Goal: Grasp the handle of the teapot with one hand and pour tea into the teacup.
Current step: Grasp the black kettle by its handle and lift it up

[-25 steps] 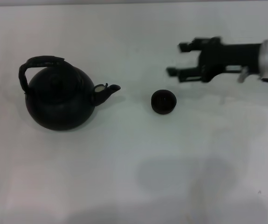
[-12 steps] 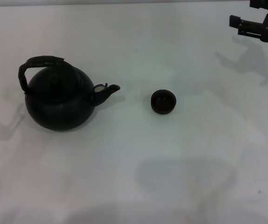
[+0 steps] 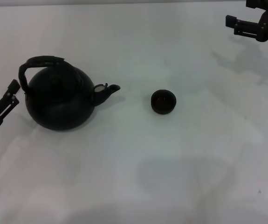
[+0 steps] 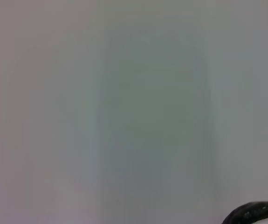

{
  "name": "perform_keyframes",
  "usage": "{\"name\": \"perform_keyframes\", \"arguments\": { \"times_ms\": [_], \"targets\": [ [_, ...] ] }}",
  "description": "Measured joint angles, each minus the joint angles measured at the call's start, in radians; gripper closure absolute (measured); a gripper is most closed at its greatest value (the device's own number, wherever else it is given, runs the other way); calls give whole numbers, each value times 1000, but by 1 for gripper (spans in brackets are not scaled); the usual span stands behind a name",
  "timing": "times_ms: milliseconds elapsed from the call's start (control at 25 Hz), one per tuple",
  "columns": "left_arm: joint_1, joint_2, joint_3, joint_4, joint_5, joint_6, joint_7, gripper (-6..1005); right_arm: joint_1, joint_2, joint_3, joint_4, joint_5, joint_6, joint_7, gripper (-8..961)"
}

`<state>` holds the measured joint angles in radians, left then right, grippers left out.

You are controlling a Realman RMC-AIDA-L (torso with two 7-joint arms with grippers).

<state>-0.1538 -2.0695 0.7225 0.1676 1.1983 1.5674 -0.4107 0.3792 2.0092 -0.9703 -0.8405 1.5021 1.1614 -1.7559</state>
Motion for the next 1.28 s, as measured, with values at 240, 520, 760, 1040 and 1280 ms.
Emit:
{"name": "perform_keyframes", "arguments": {
  "times_ms": [240, 520, 760, 1040, 1280],
  "targets": [
    [-19, 0, 0, 24, 27, -42, -59, 165, 0, 0, 0, 9, 6, 0, -4, 108],
    [-44, -1, 2, 85, 116, -104, -179, 164, 5, 1, -3, 9, 6, 2, -4, 115],
    [-57, -4, 2, 85, 133, -140, -200, 167, 10, 2, -26, 9, 19, -14, -17, 119],
    [-67, -6, 1, 79, 139, -147, -212, 172, 14, 2, -40, 12, 20, -49, -22, 121],
    [-69, -8, 0, 75, 134, -147, -214, 213, 19, 2, -66, 23, 20, -83, -22, 123]
  ]
}}
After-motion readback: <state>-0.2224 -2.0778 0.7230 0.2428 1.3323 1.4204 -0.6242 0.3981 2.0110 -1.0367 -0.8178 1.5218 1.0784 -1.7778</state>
